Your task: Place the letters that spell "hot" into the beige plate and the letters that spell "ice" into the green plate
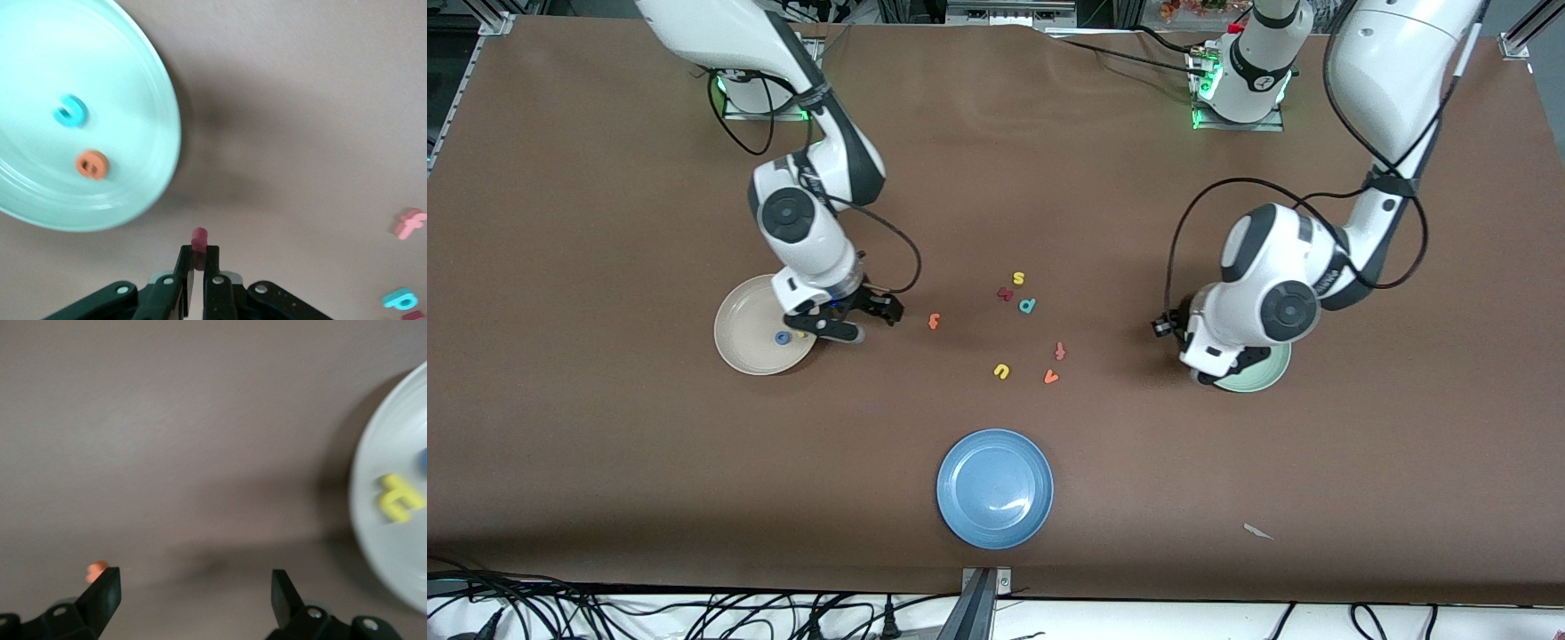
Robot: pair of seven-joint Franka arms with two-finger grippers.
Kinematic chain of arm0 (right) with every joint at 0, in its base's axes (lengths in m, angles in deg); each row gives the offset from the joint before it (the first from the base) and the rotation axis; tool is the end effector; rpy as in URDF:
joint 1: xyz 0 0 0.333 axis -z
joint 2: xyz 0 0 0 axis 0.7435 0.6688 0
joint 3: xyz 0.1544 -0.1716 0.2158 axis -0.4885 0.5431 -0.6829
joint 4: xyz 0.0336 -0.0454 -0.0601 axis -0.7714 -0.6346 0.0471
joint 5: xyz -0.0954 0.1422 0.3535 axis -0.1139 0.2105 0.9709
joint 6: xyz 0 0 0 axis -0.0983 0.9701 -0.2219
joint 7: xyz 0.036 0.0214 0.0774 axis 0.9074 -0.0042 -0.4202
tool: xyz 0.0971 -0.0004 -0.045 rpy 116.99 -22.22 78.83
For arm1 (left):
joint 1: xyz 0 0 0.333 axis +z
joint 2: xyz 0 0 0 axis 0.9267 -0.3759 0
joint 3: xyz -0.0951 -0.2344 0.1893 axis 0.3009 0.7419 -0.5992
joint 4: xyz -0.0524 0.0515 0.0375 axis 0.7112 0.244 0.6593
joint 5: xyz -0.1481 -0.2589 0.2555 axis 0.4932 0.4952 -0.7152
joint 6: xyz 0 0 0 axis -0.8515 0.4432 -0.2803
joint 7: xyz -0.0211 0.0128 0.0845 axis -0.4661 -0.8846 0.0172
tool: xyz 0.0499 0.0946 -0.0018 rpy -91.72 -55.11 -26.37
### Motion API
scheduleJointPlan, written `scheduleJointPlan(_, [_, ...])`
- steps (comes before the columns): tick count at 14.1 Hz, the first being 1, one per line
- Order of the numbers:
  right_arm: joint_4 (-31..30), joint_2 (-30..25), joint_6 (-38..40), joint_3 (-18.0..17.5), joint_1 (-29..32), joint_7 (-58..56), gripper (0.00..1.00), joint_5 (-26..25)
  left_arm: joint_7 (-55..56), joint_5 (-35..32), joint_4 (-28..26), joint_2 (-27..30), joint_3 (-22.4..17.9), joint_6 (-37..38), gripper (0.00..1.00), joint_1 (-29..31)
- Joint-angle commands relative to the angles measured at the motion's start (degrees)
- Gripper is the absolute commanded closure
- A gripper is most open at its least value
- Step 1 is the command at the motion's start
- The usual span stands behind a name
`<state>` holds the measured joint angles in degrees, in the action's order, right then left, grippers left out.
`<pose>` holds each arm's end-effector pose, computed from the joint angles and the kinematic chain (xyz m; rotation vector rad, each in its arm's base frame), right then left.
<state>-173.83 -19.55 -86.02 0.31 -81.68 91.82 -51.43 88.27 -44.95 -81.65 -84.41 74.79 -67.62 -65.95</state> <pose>0.5400 0.3080 0.2313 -3.0513 0.3904 -0.0802 0.6043 -0.1756 0.2535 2.9821 0.5821 -0.5186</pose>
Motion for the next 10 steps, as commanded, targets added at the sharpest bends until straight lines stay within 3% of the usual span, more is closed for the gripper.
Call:
scheduleJointPlan(1, [4.46,4.43,0.19,0.39,-2.55,5.00,0.00,0.88,-7.13,-3.25,0.04,0.02,0.34,2.44,1.00,3.12])
scheduleJointPlan(3, [7.01,6.80,0.10,0.30,-3.61,7.47,0.00,0.80,-8.72,-7.38,-0.57,-1.55,0.42,2.53,1.00,4.96])
scheduleJointPlan(6, [11.32,10.40,0.19,0.30,-5.54,9.93,0.00,0.88,-14.50,-7.57,-0.84,-3.05,0.42,2.35,1.00,6.71])
scheduleJointPlan(10, [12.21,12.52,0.19,0.30,-6.77,10.29,0.01,0.88,-22.24,-8.27,-0.31,-5.25,0.25,1.91,1.00,11.46])
